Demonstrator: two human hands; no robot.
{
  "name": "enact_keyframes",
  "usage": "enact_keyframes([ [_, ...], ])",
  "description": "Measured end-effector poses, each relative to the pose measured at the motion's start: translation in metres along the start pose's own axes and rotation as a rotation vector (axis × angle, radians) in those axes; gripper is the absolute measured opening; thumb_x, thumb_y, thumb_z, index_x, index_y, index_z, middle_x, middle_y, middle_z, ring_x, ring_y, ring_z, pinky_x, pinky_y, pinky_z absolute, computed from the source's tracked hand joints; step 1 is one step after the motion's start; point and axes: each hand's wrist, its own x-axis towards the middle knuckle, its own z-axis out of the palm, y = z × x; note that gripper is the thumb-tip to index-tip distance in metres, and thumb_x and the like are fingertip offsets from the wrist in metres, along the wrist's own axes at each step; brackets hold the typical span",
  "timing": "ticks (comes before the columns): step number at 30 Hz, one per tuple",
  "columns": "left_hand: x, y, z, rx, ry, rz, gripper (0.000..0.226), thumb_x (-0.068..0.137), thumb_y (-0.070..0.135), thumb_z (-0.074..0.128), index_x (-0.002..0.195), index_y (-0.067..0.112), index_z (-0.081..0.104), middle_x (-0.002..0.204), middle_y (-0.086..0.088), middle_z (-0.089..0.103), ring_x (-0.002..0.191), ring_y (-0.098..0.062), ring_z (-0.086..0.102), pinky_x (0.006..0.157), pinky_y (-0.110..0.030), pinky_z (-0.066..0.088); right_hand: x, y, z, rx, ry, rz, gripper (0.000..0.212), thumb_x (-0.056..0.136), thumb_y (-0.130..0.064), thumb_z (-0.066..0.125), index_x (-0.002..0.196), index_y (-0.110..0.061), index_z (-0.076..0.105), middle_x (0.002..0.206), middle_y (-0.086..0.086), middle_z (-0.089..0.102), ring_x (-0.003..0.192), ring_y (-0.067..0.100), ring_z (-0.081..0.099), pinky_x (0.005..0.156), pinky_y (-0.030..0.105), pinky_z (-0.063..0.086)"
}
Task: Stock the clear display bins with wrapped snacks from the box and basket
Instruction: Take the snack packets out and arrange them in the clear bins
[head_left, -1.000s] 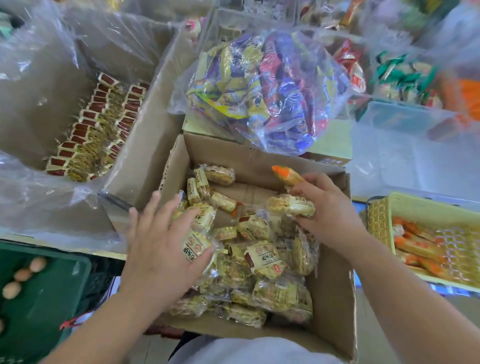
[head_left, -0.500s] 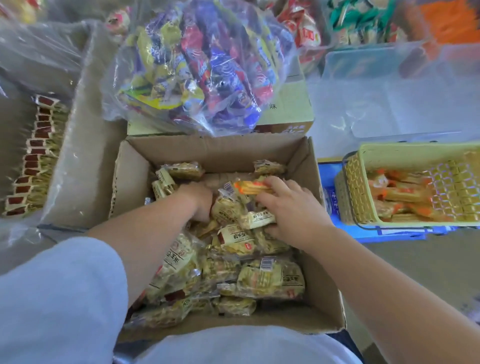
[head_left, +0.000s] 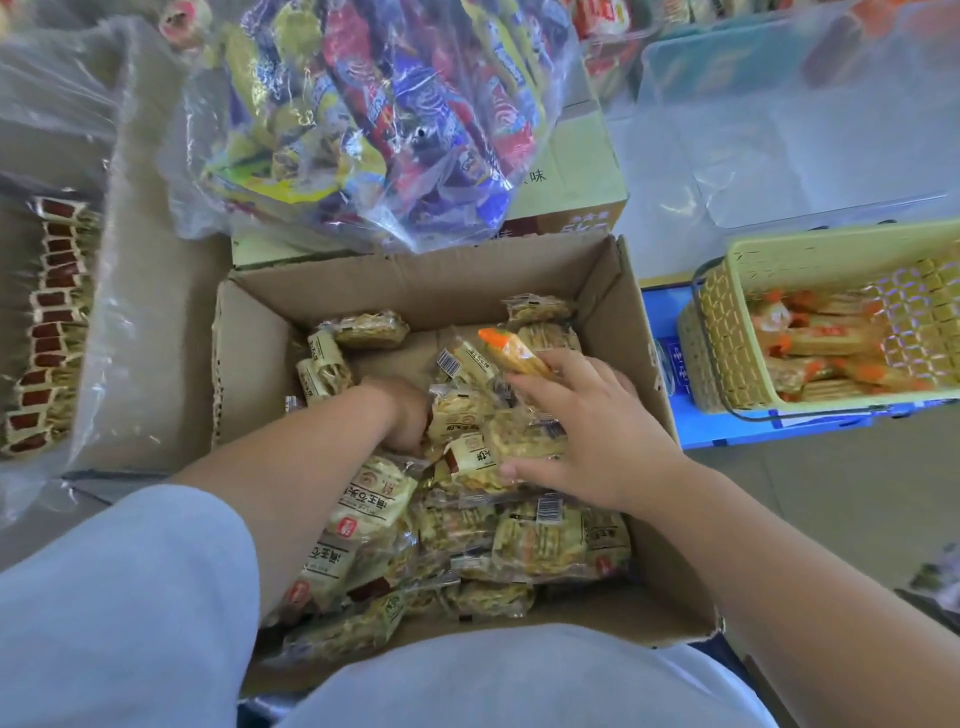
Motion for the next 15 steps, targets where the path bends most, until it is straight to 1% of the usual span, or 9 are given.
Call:
enact_keyframes([
  [2,0.001,-0.001,0.003,-0.071,0.003,0.024,0.036,0.097,0.048,0.063,0.111,0.015,0.065,0.095,-0.001,0.064,0.077,-0.018,0.056,0.072,-0.033,0.045,-0.002,-0.001,-0.001,0.065,0.014,0.041,0.093,0.073,-0.088,0.039,0.152,-0.041,0.033,0.154,-0.003,0.028,0.143,0.023,0.025,0.118,0.046,0.025],
  [3,0.002,-0.002,0.004,-0.112,-0.001,0.028,0.035,0.099,0.042,0.061,0.115,0.011,0.067,0.097,-0.003,0.064,0.076,-0.018,0.055,0.071,-0.032,0.043,-0.002,-0.001,-0.001,0.084,0.021,0.056,0.092,0.073,-0.086,0.041,0.153,-0.040,0.033,0.153,-0.003,0.029,0.143,0.022,0.026,0.118,0.045,0.027],
  [4,0.001,-0.002,0.004,-0.137,-0.007,0.038,0.035,0.099,0.039,0.061,0.118,0.010,0.068,0.102,-0.004,0.066,0.078,-0.018,0.056,0.071,-0.032,0.042,-0.003,-0.003,-0.001,0.093,0.026,0.064,0.091,0.073,-0.085,0.042,0.153,-0.040,0.034,0.153,-0.003,0.030,0.143,0.022,0.026,0.117,0.045,0.028],
  [5,0.001,-0.002,0.005,-0.160,-0.005,0.055,0.038,0.096,0.043,0.066,0.118,0.012,0.069,0.104,-0.004,0.068,0.082,-0.019,0.058,0.072,-0.031,0.043,-0.003,-0.004,-0.001,0.098,0.028,0.068,0.091,0.073,-0.085,0.042,0.153,-0.041,0.033,0.153,-0.003,0.030,0.143,0.021,0.027,0.117,0.045,0.029],
  [7,0.000,0.001,0.007,-0.211,0.039,0.067,0.047,0.083,0.057,0.076,0.112,0.020,0.071,0.100,0.001,0.069,0.085,-0.019,0.061,0.071,-0.030,0.044,-0.004,-0.006,0.000,0.101,0.030,0.073,0.091,0.074,-0.085,0.042,0.153,-0.041,0.033,0.153,-0.003,0.030,0.143,0.021,0.027,0.116,0.046,0.030],
  [9,0.003,0.005,0.012,-0.218,0.110,0.028,0.042,0.081,0.056,0.076,0.106,0.022,0.070,0.093,0.005,0.066,0.083,-0.019,0.060,0.070,-0.029,0.044,-0.004,-0.007,0.002,0.098,0.036,0.080,0.088,0.077,-0.083,0.044,0.153,-0.040,0.033,0.154,-0.002,0.029,0.143,0.022,0.028,0.116,0.046,0.030],
  [10,0.005,0.007,0.015,-0.199,0.138,0.000,0.036,0.082,0.055,0.074,0.097,0.023,0.068,0.087,0.007,0.062,0.082,-0.019,0.058,0.070,-0.030,0.044,-0.005,-0.008,0.003,0.096,0.042,0.084,0.085,0.079,-0.080,0.046,0.153,-0.040,0.033,0.154,-0.002,0.029,0.143,0.023,0.028,0.116,0.046,0.030],
  [12,0.007,0.010,0.018,-0.176,0.176,-0.037,0.036,0.083,0.055,0.071,0.078,0.024,0.055,0.076,0.009,0.053,0.078,-0.018,0.055,0.069,-0.032,0.042,-0.007,-0.008,0.006,0.098,0.058,0.090,0.079,0.084,-0.074,0.052,0.153,-0.041,0.033,0.154,-0.002,0.029,0.144,0.023,0.028,0.116,0.045,0.030],
  [15,0.007,0.010,0.018,-0.169,0.191,-0.048,0.036,0.084,0.050,0.070,0.072,0.026,0.048,0.079,0.008,0.055,0.075,-0.017,0.052,0.072,-0.036,0.040,-0.011,-0.007,0.008,0.125,0.077,0.101,0.076,0.086,-0.069,0.056,0.153,-0.041,0.034,0.153,-0.002,0.030,0.143,0.023,0.029,0.116,0.045,0.032],
])
